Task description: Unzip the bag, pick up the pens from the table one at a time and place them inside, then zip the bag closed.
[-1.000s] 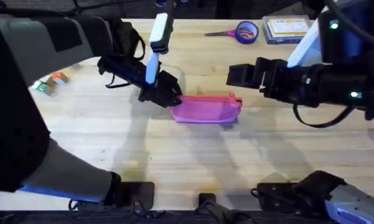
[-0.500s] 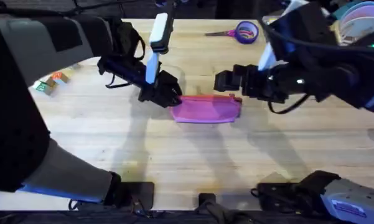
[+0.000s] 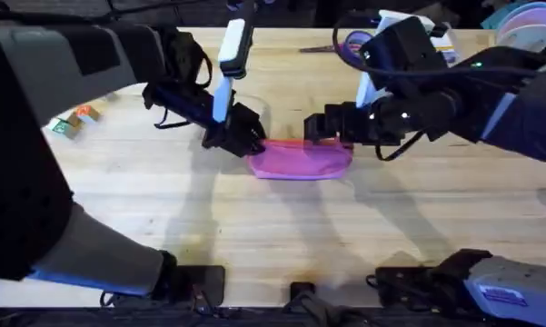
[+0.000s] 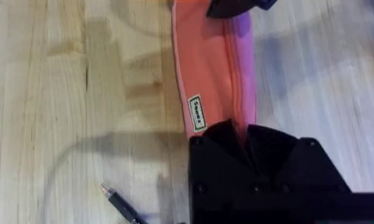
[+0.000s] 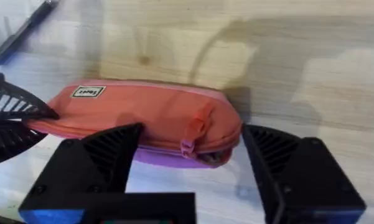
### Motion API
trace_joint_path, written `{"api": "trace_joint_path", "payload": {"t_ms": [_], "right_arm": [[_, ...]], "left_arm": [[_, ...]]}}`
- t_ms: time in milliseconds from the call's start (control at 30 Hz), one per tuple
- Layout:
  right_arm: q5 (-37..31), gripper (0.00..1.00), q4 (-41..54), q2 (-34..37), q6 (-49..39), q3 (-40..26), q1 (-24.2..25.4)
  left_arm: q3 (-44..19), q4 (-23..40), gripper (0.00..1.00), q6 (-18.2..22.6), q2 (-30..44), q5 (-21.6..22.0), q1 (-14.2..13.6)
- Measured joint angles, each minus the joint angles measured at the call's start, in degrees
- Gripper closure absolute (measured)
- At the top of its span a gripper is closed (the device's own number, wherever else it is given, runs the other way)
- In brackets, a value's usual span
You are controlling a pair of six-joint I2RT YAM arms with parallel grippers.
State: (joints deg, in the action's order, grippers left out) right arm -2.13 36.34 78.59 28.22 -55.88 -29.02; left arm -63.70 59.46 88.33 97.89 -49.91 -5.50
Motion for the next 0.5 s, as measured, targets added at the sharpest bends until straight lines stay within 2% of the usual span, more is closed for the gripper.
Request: {"api": "trace_joint_path", "payload": {"t_ms": [67, 333, 500], "right_arm": [[0.03, 0.088, -0.11, 0.39, -0.43, 0.00, 0.00], [-0.48, 0.454, 0.00, 0.80, -1.31, -0.02, 0.13], [-1.13, 0.586, 0.13, 0.81, -1.33, -0.03, 0.24]], "left_arm": [[0.00, -0.04, 0.958, 0.00, 0.00, 0.00, 0.00], [0.00, 0.02, 0.958, 0.00, 0.00, 0.02, -0.04], [0.00, 0.04, 0.959, 0.00, 0.00, 0.02, -0.04]]}}
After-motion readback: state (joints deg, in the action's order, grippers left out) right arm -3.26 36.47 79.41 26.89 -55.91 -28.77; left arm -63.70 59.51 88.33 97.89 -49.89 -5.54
